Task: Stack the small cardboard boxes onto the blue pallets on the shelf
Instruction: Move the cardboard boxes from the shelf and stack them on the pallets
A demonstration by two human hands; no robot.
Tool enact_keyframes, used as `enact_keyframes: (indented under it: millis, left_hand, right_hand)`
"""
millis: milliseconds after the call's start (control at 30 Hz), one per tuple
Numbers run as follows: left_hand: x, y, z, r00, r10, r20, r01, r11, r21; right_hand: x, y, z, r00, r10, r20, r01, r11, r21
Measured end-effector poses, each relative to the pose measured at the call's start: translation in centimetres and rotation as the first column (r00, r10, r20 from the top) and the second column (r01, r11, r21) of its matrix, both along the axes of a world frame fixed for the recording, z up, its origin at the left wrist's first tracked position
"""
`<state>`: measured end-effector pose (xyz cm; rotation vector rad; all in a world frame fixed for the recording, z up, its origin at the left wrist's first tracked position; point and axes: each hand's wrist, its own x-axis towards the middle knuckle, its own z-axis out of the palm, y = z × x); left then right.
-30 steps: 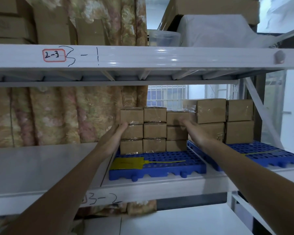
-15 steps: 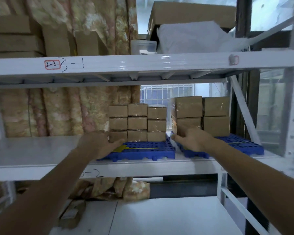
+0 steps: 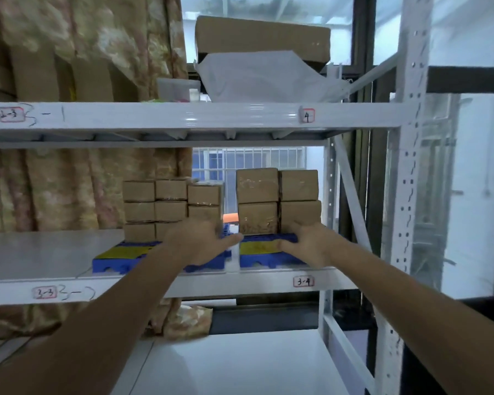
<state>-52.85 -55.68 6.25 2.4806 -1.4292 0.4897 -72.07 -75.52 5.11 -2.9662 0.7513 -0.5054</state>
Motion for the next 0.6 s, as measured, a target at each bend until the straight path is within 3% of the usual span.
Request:
enact_keyframes:
  millis: [133, 300, 433, 533, 600]
  left_hand:
    - [-0.5, -3.9, 0.9, 0.998, -0.017, -0.064, 0.018, 1.0, 0.024]
    - [0.0, -7.7, 1.6, 0.993, -0.087, -0.076, 0.082, 0.995, -0.055]
    - [1.1, -10.4, 1.4, 0.987, -0.109, -0.115, 0.085, 0.977, -0.193]
    - [2.2, -12.4, 1.6, 0.946, -0.167, -0.276, 0.056, 0.927, -0.37]
    - [2.3, -13.5, 1.9, 0.911, -0.188, -0.366, 0.014, 0.903, -0.43]
  right_hand:
    - [-0.3, -1.8, 0.9, 0.999, -0.039, 0.037, 0.04, 0.999, -0.022]
    - [-0.2, -3.8, 2.2, 0.982, -0.029, 0.188, 0.046, 0.995, -0.086]
    - [0.5, -6.1, 2.5, 0.892, -0.013, 0.451, 0.012, 1.0, 0.004]
    - [1.4, -7.8, 2.5, 0.799, -0.048, 0.6, -0.017, 0.995, 0.102]
    - [1.9, -8.8, 2.6, 0.731, -0.105, 0.674, -0.095, 0.963, 0.253]
